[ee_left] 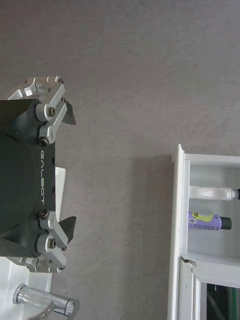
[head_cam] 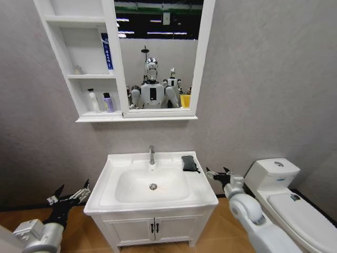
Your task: Move facial cleanser and shampoo from washbasin to cabinet, then wipe washbasin with towel.
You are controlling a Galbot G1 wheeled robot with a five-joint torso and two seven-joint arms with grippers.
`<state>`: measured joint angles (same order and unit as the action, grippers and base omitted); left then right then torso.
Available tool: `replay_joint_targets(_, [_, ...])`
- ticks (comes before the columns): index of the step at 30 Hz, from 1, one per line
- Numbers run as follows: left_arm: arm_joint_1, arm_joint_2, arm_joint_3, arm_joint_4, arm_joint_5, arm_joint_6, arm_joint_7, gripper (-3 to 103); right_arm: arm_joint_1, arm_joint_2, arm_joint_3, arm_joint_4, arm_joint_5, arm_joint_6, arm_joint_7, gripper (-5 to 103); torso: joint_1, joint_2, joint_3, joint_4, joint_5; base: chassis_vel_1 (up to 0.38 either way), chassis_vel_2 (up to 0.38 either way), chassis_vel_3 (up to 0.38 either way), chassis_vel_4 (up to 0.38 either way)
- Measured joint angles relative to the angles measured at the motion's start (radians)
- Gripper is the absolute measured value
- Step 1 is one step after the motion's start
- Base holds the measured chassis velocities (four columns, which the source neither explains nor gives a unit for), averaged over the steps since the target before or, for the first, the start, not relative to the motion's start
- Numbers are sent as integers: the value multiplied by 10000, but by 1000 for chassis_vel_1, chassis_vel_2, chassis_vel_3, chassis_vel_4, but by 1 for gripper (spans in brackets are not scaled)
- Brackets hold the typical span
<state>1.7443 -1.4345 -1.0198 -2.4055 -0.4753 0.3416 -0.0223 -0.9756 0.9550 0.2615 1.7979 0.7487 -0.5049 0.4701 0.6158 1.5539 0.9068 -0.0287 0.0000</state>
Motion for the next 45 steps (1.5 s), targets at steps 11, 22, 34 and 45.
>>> replay_joint_targets(11, [0,1,0,1,0,-2,2,100,4790,1288,-3291,-5362,764,-40,-265,100,0,-1,-1,-3,-4,0,0,0,0])
replay_joint_targets(22, [0,1,0,0,0,-2,5,100,5776,2657,-4086,-7344,674,-308,-4,100,-1,-1,-1,-3,-2,0,0,0,0])
replay_joint_targets(34, [0,2,1,1,0,-1,11,100,5845,2904,-3919,-7950,91,-250,80,100,-1,1,-2,-3,1,0,0,0,0])
replay_joint_targets(45, [0,2,0,2,0,0,11,100,5679,2983,-3623,-8428,-609,134,-441,99,-1,1,-2,-3,1,0,0,0,0])
